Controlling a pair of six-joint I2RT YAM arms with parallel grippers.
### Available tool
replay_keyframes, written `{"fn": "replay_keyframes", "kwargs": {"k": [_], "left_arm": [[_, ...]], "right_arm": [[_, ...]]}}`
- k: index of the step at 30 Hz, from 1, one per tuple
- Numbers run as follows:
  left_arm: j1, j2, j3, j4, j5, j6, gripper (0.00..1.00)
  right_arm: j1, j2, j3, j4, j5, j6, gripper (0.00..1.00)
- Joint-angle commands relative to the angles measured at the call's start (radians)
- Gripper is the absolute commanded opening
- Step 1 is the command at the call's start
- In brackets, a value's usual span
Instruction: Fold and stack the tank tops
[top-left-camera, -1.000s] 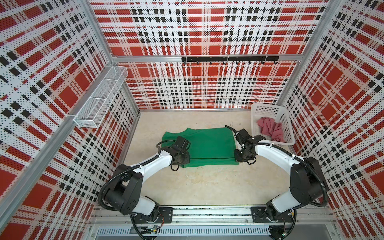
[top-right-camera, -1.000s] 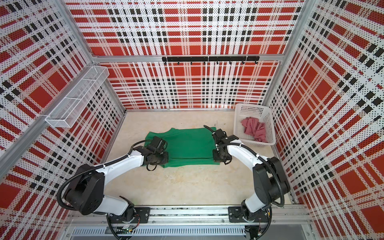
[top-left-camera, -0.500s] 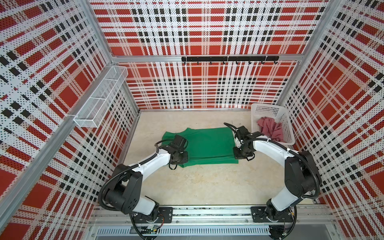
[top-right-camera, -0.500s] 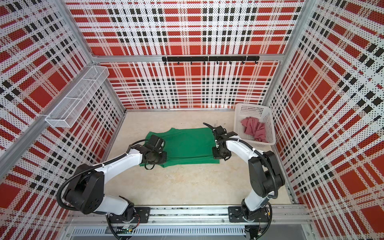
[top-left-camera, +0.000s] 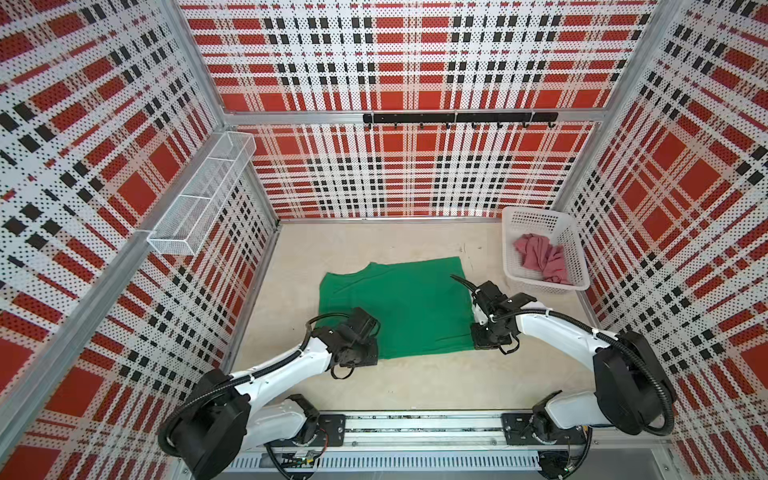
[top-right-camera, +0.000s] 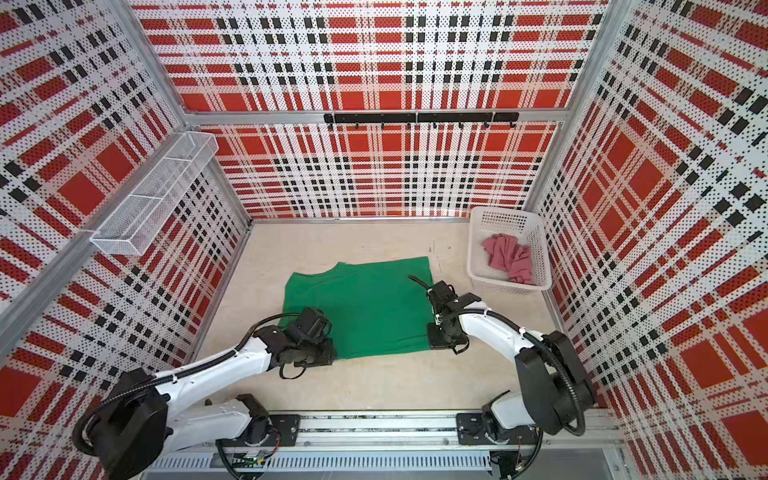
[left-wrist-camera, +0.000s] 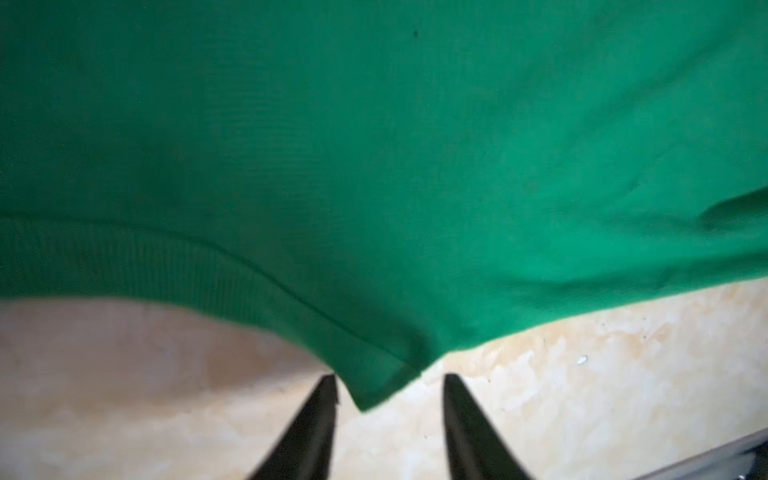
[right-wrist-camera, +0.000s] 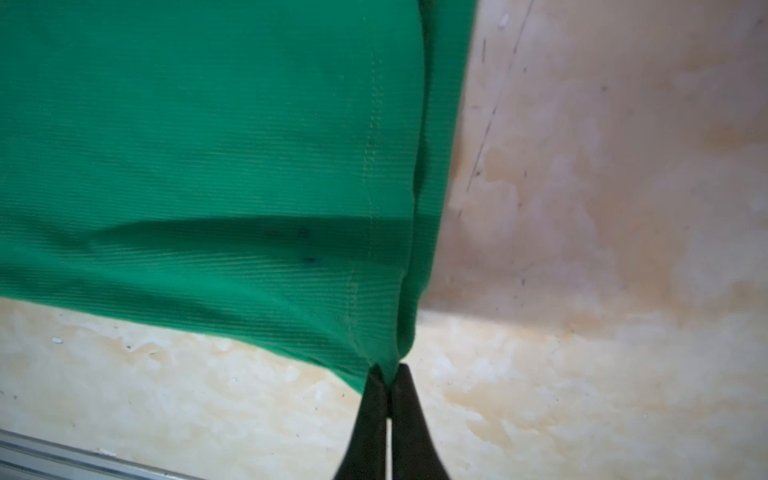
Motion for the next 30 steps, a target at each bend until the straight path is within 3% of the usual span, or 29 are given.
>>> {"fn": "replay_keyframes", "kwargs": {"k": [1, 7, 18, 26, 30], "left_arm": [[-0.007, -0.07, -0.029, -0.023, -0.025, -0.112, 0.6], [-0.023, -0.097, -0.048, 0.005, -0.045, -0.174, 0.55], [-0.081, 0.037, 0.017, 0.036, -0.094, -0.162, 0.43], [-0.198, 0.169, 0.222, -0.196, -0.264, -0.063, 0.38], [-0.213, 0.226, 0.256, -0.238, -0.276, -0.022, 0.34]], "right_arm": [[0.005, -0.045, -0.004, 0.033, 0.015, 0.023, 0.0], [0.007, -0.05, -0.001, 0.028, 0.027, 0.016, 0.0], [0.007, -0.036, -0.005, 0.046, 0.028, 0.009, 0.0], [0.007, -0.03, -0.007, 0.046, 0.031, 0.008, 0.0], [0.007, -0.03, -0.009, 0.046, 0.033, 0.008, 0.0]]}}
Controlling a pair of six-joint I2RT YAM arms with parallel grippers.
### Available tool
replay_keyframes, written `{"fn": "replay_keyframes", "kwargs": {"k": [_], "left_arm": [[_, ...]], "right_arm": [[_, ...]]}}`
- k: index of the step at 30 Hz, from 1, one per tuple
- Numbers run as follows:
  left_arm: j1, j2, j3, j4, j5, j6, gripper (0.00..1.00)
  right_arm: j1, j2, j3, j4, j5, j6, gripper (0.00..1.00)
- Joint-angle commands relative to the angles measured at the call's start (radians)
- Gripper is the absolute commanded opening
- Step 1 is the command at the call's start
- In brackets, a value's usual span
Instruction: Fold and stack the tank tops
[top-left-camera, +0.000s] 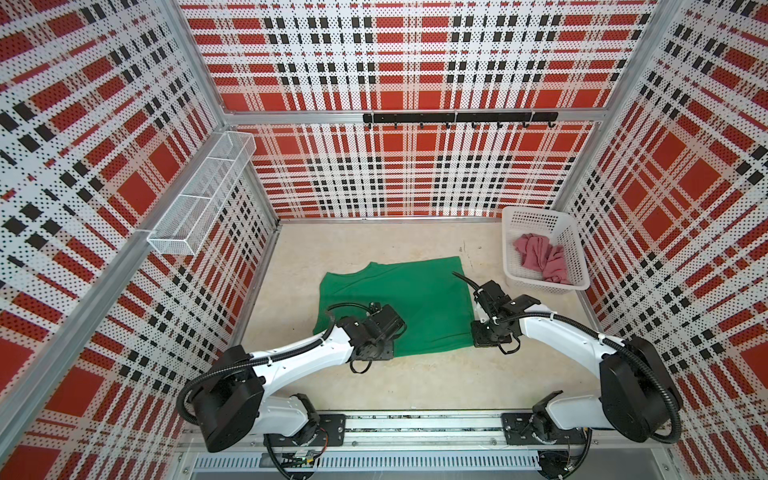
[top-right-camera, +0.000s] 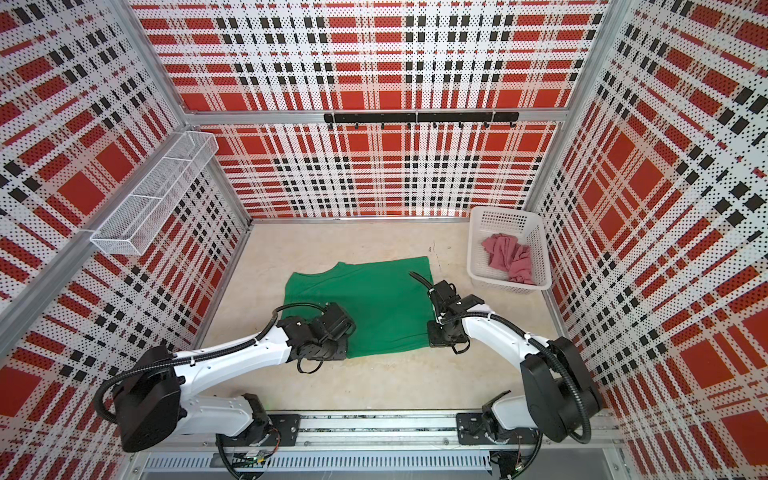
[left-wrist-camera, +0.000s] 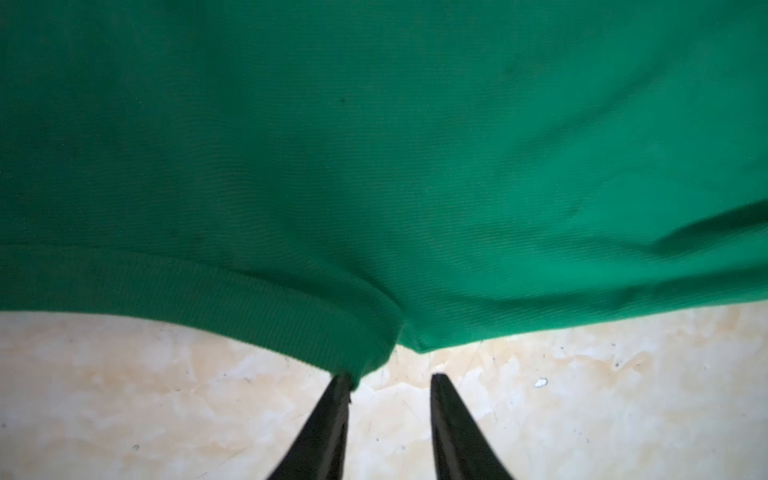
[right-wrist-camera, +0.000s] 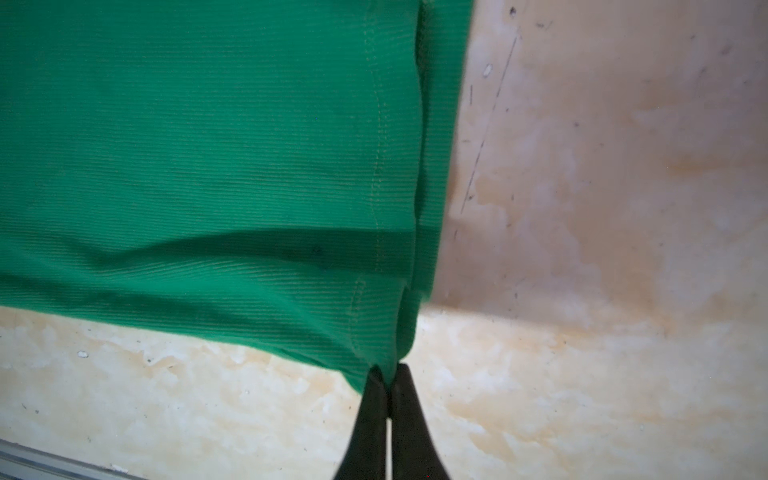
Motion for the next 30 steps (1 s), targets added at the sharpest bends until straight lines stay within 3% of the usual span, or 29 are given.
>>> {"fn": "replay_keyframes", "kwargs": {"k": [1, 8, 12, 21, 25, 30], "left_arm": [[-0.013, 0.04, 0.029, -0.118, -0.061, 0.056, 0.34], [-0.008, -0.048, 0.052, -0.239, -0.116, -0.037, 0.38], [-0.003, -0.121, -0.005, -0.152, -0.061, -0.087, 0.39], [-0.105, 0.089, 0.051, -0.143, -0.097, 0.179, 0.43], [-0.077, 0.096, 0.023, -0.144, -0.092, 0.218, 0.48], [-0.021, 0.098, 0.012, -0.115, -0.097, 0.255, 0.48]], "right_arm": [[0.005, 0.002, -0.004, 0.004, 0.016, -0.003, 0.0], [0.005, 0.018, 0.006, 0.005, 0.015, -0.011, 0.0], [0.005, 0.025, 0.005, 0.01, 0.013, -0.015, 0.0], [0.005, 0.026, -0.001, 0.017, 0.016, -0.014, 0.0], [0.005, 0.028, 0.0, 0.015, 0.023, -0.019, 0.0], [0.005, 0.034, -0.004, 0.02, 0.019, -0.018, 0.0]]}}
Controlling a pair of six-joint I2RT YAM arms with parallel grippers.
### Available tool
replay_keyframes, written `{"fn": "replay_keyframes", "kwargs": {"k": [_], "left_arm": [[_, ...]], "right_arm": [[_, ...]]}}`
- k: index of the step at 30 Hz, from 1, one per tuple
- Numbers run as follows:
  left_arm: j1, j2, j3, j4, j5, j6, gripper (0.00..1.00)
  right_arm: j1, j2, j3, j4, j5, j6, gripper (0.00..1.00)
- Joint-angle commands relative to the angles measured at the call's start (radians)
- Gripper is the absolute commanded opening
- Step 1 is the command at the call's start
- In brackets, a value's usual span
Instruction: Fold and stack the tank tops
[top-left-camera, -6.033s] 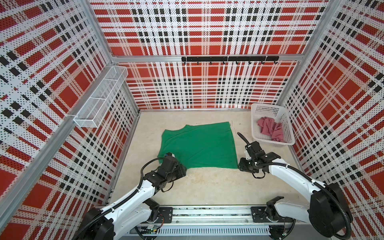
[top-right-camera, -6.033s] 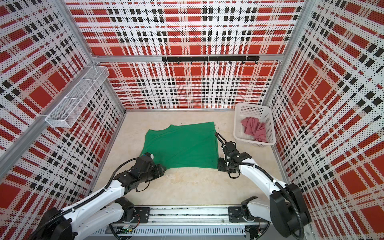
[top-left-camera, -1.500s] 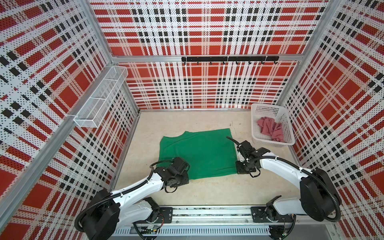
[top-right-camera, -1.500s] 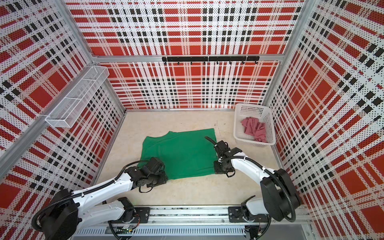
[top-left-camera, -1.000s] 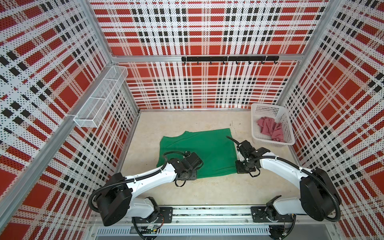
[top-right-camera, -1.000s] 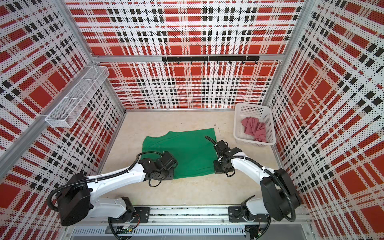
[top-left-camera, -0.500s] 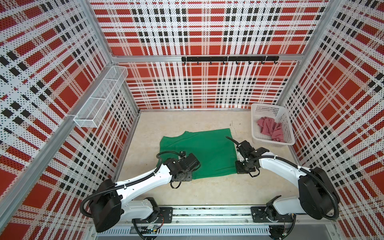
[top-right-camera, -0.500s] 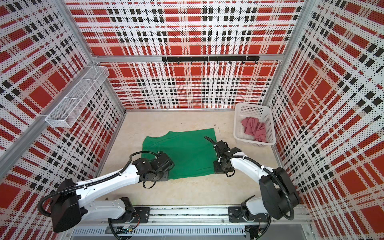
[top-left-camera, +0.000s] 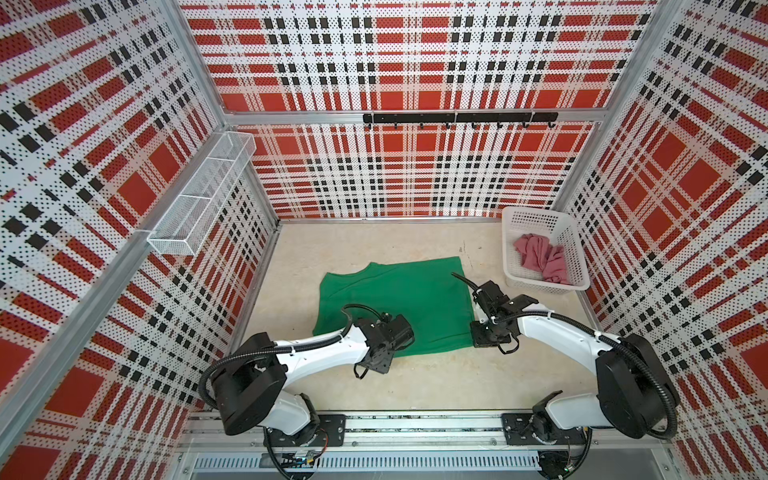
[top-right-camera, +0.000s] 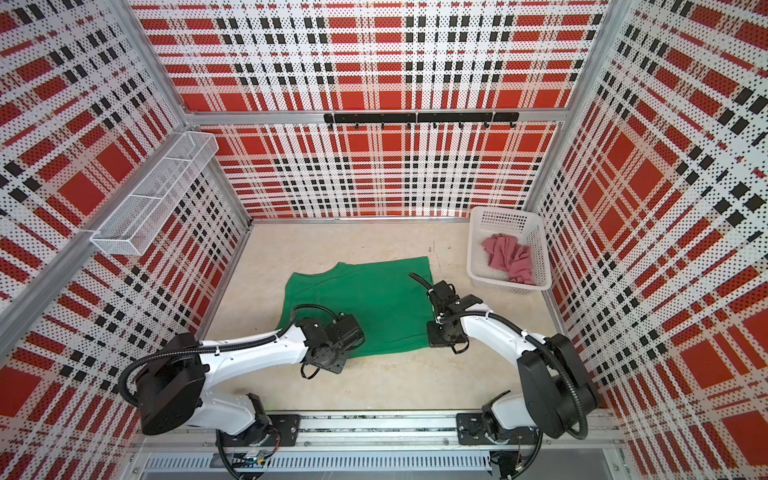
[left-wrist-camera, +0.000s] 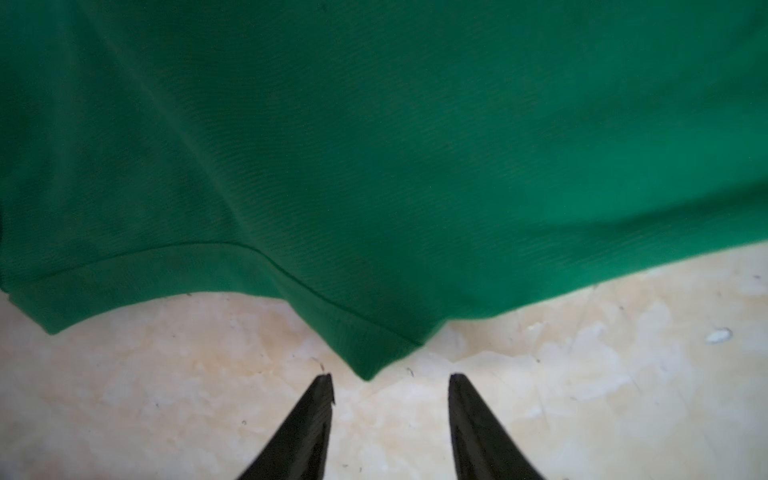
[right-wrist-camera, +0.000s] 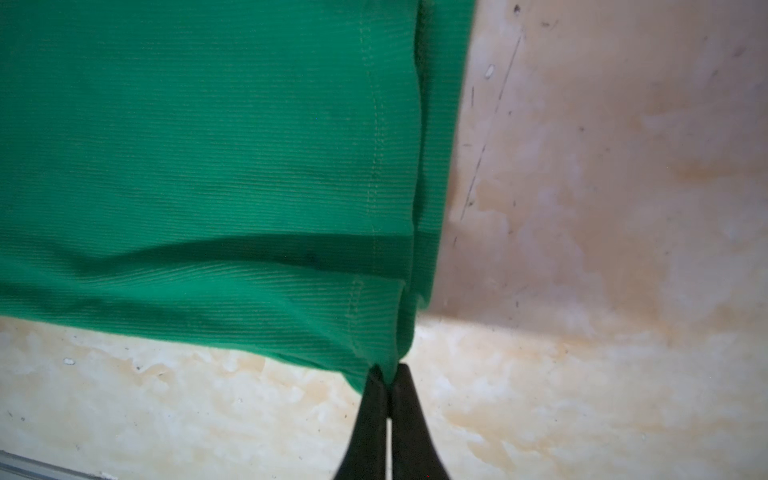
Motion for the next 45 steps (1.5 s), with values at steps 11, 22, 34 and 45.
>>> {"fn": "replay_keyframes", "kwargs": {"k": [11, 22, 34, 45], "left_arm": [[0.039, 0.05, -0.027, 0.058, 0.032, 0.069, 0.31], [0.054, 0.083, -0.059, 0.091, 0.114, 0.066, 0.39], [0.089, 0.121, -0.03, 0.065, 0.076, 0.087, 0.0], [0.122, 0.108, 0.122, -0.073, 0.009, 0.155, 0.0]], "right_arm": [[0.005, 0.012, -0.007, 0.012, 0.024, -0.007, 0.0], [0.005, 0.018, -0.002, 0.012, 0.033, -0.002, 0.0], [0.005, -0.002, 0.007, -0.011, 0.036, 0.004, 0.0], [0.004, 0.005, 0.089, -0.079, 0.056, -0.004, 0.0]]}}
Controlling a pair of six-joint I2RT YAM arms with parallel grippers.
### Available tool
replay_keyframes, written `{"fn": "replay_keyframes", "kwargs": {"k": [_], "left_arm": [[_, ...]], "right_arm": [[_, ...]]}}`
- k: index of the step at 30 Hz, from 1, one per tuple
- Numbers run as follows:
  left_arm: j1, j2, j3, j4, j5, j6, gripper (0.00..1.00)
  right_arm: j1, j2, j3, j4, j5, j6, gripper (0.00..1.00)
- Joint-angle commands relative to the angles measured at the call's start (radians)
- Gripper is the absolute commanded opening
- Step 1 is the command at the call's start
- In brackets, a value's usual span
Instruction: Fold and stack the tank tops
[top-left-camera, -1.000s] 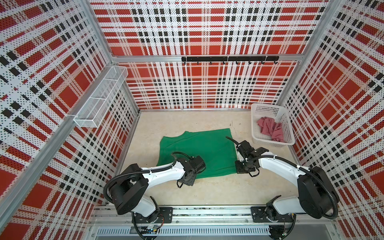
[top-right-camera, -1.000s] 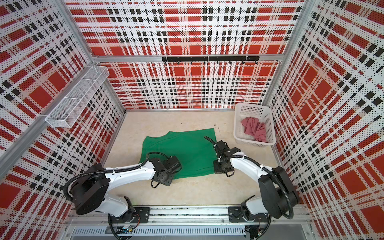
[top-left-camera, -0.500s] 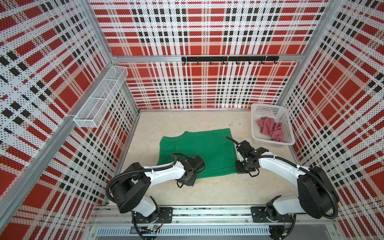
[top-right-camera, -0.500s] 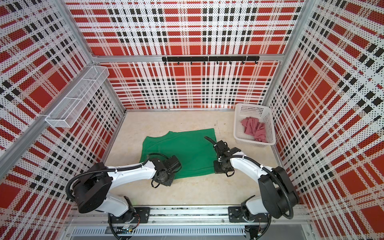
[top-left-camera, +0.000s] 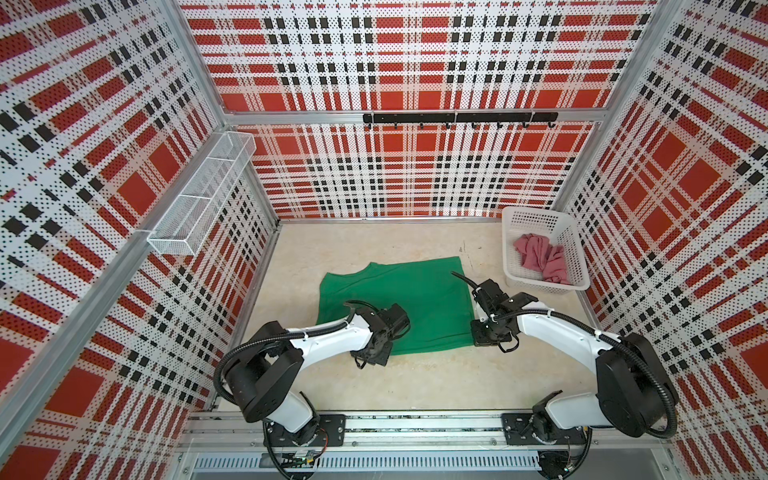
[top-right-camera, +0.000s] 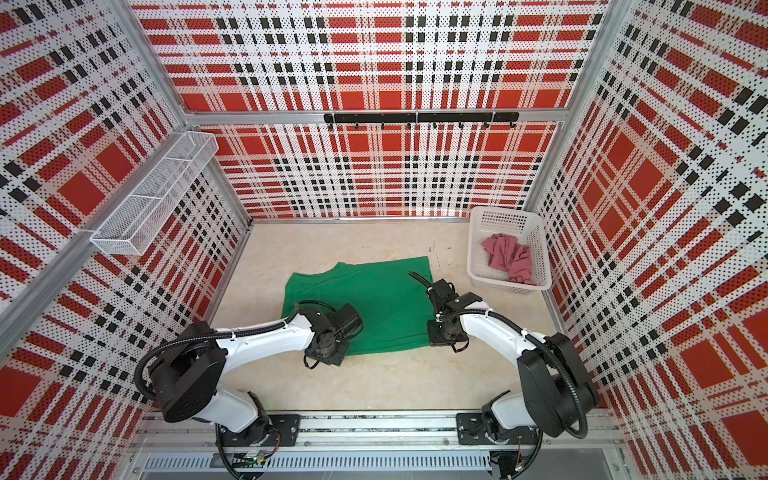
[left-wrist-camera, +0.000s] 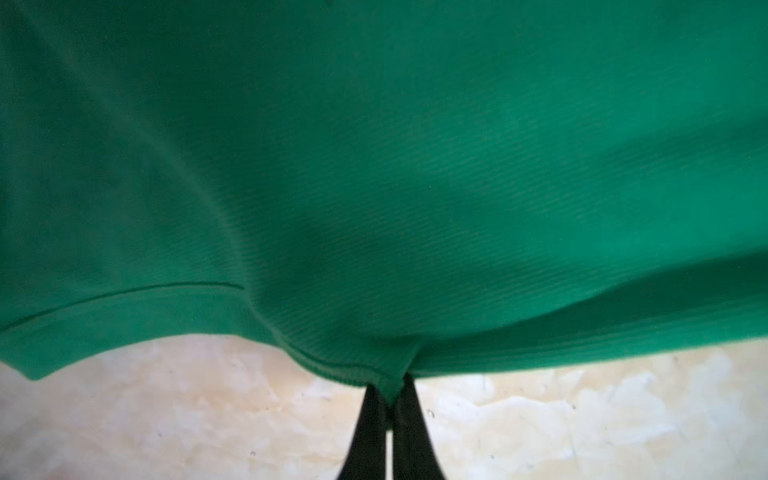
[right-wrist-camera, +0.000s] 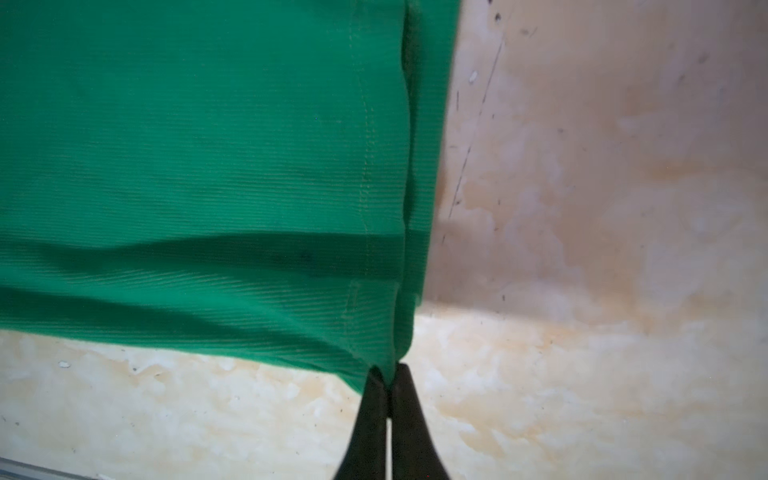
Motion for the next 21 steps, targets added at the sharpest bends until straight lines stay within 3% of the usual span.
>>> {"fn": "replay_keyframes", "kwargs": {"k": [1, 8, 21], "left_arm": [[0.026, 0.019, 0.068, -0.07, -0.057, 0.058, 0.0], [0.082, 0.078, 0.178, -0.116, -0.115, 0.157, 0.0], [0.178, 0.245, 0.379, -0.112, -0.12, 0.26, 0.0]], "right_arm": [[0.003, 0.007, 0.058, -0.037, 0.035, -0.013, 0.0], [-0.024, 0.075, 0.18, -0.055, 0.061, -0.054, 0.0], [-0.112, 0.276, 0.394, -0.021, 0.066, -0.149, 0.0]]}}
